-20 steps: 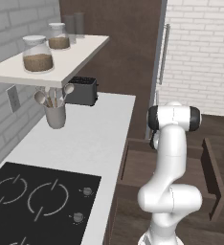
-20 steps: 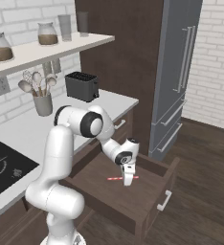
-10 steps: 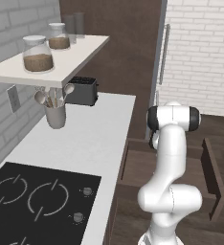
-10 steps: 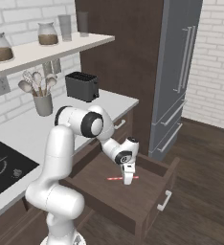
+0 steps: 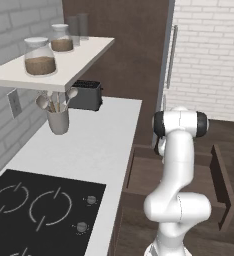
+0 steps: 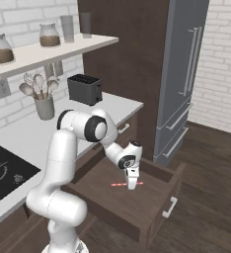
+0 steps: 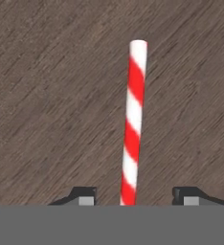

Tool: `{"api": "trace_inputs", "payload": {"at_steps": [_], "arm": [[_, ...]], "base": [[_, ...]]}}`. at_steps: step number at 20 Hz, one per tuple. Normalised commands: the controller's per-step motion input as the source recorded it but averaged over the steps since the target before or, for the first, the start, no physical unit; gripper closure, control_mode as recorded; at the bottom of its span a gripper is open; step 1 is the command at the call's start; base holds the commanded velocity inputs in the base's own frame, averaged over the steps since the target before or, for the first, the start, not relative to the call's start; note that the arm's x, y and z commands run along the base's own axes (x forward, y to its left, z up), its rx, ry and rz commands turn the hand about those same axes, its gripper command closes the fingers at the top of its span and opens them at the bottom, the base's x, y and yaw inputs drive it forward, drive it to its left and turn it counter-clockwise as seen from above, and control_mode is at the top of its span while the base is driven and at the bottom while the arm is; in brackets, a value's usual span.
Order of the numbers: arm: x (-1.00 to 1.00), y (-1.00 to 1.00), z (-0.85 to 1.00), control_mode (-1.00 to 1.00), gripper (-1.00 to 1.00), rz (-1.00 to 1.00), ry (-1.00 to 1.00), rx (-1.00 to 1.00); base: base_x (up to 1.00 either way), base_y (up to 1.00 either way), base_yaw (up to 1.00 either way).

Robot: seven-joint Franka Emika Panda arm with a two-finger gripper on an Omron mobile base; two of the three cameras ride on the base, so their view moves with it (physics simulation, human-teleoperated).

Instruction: Take a straw from the drawer in front and place it inside the glass cup on the dining counter.

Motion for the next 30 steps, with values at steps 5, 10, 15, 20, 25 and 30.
{"api": "trace_inputs", "payload": {"at_steps": [5,10,15,20,25,30], "arm": [[0.04,0.00,-0.38,-1.00,1.00,0.00,0.00,0.00],[0.00,0.00,-0.31,-1.00,1.00,0.00,0.00,0.00],[-0.08,0.00,-0.03,-1.00,1.00,0.00,-0.02,0.00],[-0.47,0.00,0.47,-1.00,1.00,0.00,-0.02,0.00],[-0.69,0.00,0.92,-1.00,1.00,0.00,-0.07,0.00],[-0.71,-0.04,1.00,-1.00,1.00,0.00,-0.07,0.00]], "base": [[0.00,0.00,0.00],[0.00,0.00,0.00],[0.00,0.00,0.00],[0.00,0.00,0.00],[0.00,0.00,0.00],[0.00,0.00,0.00]]}}
